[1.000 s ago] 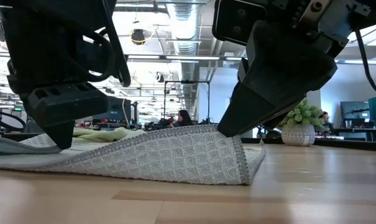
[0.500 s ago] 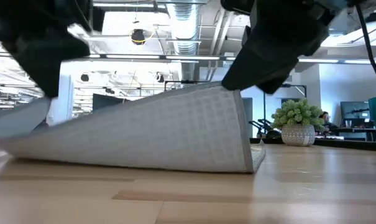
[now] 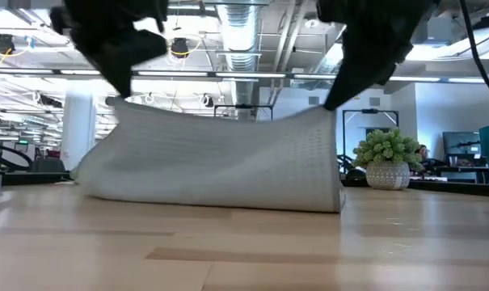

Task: Fold microfiber towels
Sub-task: Fold the gray towel

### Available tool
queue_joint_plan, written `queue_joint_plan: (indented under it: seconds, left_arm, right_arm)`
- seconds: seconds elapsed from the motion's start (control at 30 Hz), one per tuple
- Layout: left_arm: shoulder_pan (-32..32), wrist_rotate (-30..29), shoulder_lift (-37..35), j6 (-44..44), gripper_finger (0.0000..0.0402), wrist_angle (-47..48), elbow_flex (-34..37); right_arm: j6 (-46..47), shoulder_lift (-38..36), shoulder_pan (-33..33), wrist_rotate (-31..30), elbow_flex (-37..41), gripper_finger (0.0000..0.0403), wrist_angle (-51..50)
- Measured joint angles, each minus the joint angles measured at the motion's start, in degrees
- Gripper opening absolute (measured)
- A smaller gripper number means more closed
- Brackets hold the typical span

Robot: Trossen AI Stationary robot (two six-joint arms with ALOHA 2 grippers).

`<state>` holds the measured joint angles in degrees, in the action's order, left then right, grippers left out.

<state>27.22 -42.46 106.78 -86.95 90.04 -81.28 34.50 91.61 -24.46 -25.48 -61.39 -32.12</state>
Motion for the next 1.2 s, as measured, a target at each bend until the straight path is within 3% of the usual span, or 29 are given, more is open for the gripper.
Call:
queue_joint_plan:
  seconds: [0.17,0.43,0.83,1.2]
  left_arm:
    - [-5.69,-7.89,-0.11,3.59,0.0000,0.01,0.00]
    - [-14.81,-10.66,-0.15,10.58,0.0000,-2.24,0.00]
    - [-24.05,-11.18,-0.15,25.53,0.0000,-14.43,0.00]
    - [-27.56,-10.21,-0.15,26.30,0.0010,-17.01,0.00]
  right_arm:
    - [3.00,-0.77,2.54,-2.66,0.02,0.0008,-8.17]
    - [3.13,-0.50,6.86,-5.12,0.02,0.0008,-13.20]
    - [0.92,-0.50,11.69,-6.35,0.02,0.0008,-17.16]
    - [-1.96,-0.48,15.95,-5.91,0.02,0.0030,-16.95]
